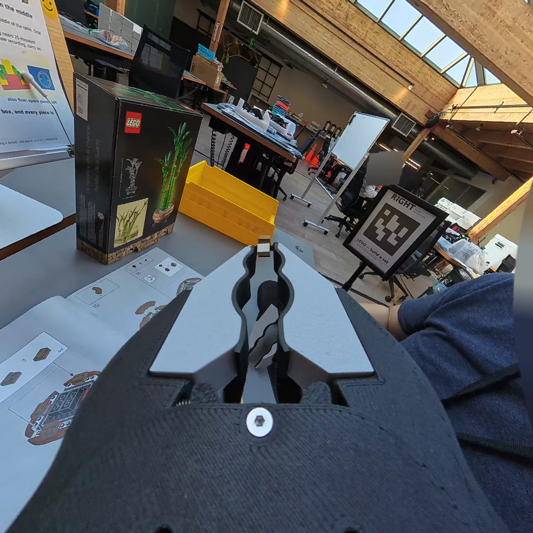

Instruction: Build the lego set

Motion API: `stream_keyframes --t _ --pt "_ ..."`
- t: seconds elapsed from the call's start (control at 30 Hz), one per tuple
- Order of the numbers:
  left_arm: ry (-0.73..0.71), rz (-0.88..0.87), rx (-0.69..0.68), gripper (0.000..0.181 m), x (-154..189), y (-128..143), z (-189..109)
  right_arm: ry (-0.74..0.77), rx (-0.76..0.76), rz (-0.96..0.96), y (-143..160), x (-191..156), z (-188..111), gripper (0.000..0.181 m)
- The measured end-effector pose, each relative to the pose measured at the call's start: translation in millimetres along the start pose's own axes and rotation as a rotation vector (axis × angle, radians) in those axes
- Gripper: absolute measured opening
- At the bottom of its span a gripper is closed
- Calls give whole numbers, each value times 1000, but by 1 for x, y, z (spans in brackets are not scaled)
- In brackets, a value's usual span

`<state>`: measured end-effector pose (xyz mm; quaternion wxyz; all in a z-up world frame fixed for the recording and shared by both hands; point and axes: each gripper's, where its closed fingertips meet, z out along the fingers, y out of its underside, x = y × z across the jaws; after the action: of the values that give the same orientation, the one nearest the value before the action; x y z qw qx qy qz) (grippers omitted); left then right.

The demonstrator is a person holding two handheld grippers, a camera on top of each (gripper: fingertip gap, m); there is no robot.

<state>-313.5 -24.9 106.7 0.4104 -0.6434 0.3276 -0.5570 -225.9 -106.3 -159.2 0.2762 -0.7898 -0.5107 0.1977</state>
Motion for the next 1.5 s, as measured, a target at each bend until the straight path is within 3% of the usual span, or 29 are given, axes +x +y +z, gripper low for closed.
stream_keyframes --t 0.17,0.43,0.7,0.87,1.03,1.33,1.5 --pt "-6 2 -1 9 0 0 1 128 69 -43 -7 28 -11 20" --pt "-20 9 -21 9 -2 3 3 35 42 31 -2 16 2 20" --pt "-27 -14 -5 9 -7 2 0 -31 52 -140 -8 -3 7 21" --pt "-33 -3 2 9 -7 0 -2 -50 118 -393 -12 10 -8 21" --pt "-35 -14 -13 9 -9 4 1 -209 193 -534 -13 22 -6 21" --pt "-34 -39 -51 9 -18 15 13 -460 156 -480 -10 25 9 12" --pt "-44 -65 -84 9 -29 24 20 -504 142 -476 -10 24 9 11"
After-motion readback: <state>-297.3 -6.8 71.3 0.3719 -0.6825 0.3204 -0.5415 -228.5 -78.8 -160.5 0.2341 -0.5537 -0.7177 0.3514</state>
